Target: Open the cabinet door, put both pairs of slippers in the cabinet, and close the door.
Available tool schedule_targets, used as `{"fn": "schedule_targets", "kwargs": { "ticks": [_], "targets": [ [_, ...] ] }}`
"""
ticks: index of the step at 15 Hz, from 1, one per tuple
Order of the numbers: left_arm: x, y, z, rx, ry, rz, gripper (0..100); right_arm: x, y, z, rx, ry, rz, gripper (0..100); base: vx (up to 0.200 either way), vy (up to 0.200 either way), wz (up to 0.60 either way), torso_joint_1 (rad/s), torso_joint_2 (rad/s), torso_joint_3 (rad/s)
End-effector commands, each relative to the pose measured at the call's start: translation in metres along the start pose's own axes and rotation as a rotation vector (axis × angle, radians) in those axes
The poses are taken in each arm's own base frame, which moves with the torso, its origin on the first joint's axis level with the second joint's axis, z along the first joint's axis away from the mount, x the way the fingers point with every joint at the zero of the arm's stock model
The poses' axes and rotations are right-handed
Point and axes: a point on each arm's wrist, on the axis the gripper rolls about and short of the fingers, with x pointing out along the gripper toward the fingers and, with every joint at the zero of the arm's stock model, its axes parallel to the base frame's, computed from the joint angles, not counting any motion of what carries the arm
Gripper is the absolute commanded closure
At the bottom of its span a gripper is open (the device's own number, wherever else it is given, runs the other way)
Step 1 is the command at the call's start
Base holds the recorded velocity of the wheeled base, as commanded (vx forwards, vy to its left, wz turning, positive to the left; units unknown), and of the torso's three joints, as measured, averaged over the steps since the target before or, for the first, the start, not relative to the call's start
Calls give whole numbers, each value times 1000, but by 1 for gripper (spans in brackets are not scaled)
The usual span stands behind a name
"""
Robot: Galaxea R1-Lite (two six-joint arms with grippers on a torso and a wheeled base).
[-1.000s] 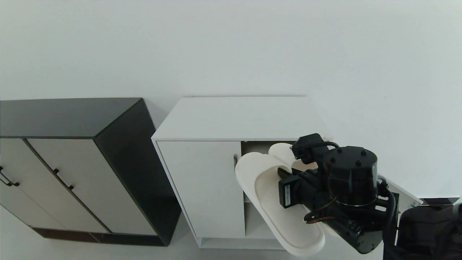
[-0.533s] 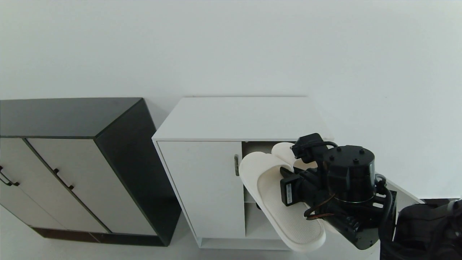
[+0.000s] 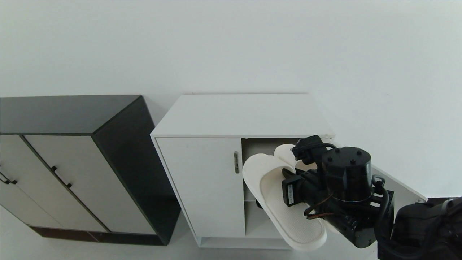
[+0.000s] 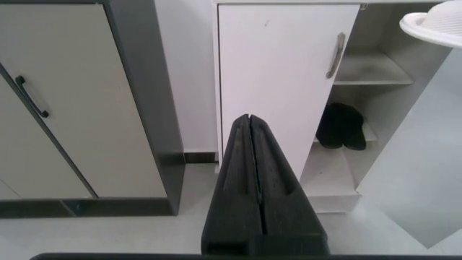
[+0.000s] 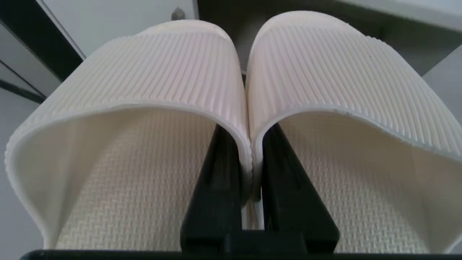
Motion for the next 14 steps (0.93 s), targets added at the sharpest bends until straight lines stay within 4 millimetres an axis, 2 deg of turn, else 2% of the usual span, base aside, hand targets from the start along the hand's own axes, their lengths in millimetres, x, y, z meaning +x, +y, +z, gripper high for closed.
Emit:
{"fn": "schedule_targets", "kwargs": {
  "ticks": [1, 14],
  "targets": [
    [0, 0, 0, 0, 0, 1, 100, 1, 0, -2, -2, 5, -2, 100, 0, 0, 0, -198, 481, 276],
    [0, 0, 0, 0, 0, 1, 100, 2, 0, -5, -10, 17, -3, 100, 0, 0, 0, -200, 517, 313]
  ]
}}
